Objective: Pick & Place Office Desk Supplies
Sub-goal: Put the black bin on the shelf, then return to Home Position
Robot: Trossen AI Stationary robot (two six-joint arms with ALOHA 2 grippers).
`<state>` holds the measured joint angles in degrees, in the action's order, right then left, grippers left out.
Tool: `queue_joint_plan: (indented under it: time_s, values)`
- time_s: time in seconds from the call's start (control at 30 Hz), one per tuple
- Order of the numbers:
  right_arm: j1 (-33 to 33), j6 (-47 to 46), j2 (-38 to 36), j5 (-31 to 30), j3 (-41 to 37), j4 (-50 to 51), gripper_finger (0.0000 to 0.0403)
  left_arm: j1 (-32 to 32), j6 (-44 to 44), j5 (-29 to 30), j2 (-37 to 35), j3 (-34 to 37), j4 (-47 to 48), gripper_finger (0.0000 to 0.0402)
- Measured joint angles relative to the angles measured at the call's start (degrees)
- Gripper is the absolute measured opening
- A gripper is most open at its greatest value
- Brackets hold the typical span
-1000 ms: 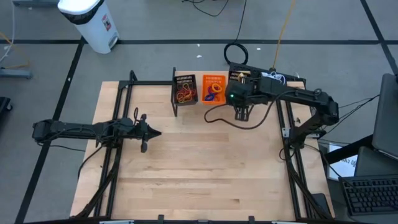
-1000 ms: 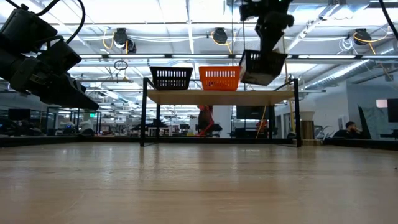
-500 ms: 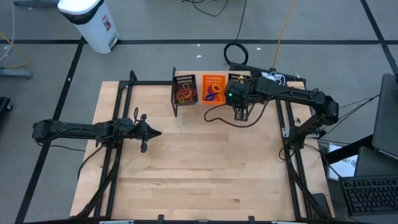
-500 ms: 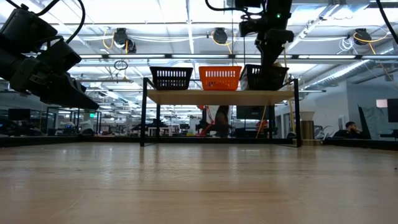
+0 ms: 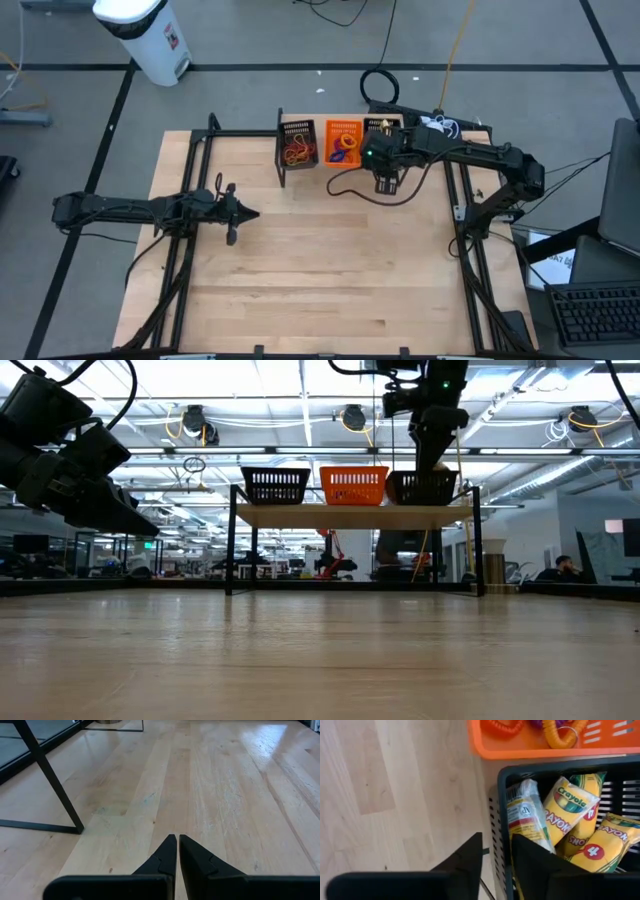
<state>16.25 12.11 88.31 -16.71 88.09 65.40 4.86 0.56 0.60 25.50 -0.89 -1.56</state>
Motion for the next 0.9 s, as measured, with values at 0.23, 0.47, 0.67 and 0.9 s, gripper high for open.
queue_joint_plan:
  time_s: [0.23, 0.47, 0.67, 0.9]
  values:
    - [-0.2, -0.6, -1.3, -4.2, 0.0, -0.2, 0.0147, 0.0, 0.0, 0.0, 0.0, 0.0, 0.0, 0.0024]
    - [-2.3, -1.1, -4.8, -2.5, 0.0, -0.5, 0.0161, 0.0, 0.2, 0.0, 0.0, 0.0, 0.0, 0.0024]
    - [-4.7, -4.2, -11.0, -1.2, 0.0, -2.7, 0.0156, 0.0, 1.2, 0.0, 0.0, 0.0, 0.0, 0.0024]
    - [-7.4, -6.1, -30.7, 15.7, -16.5, -36.7, 0.0136, 0.0, 2.2, 5.3, 0.0, 0.0, 0.1, 0.0024]
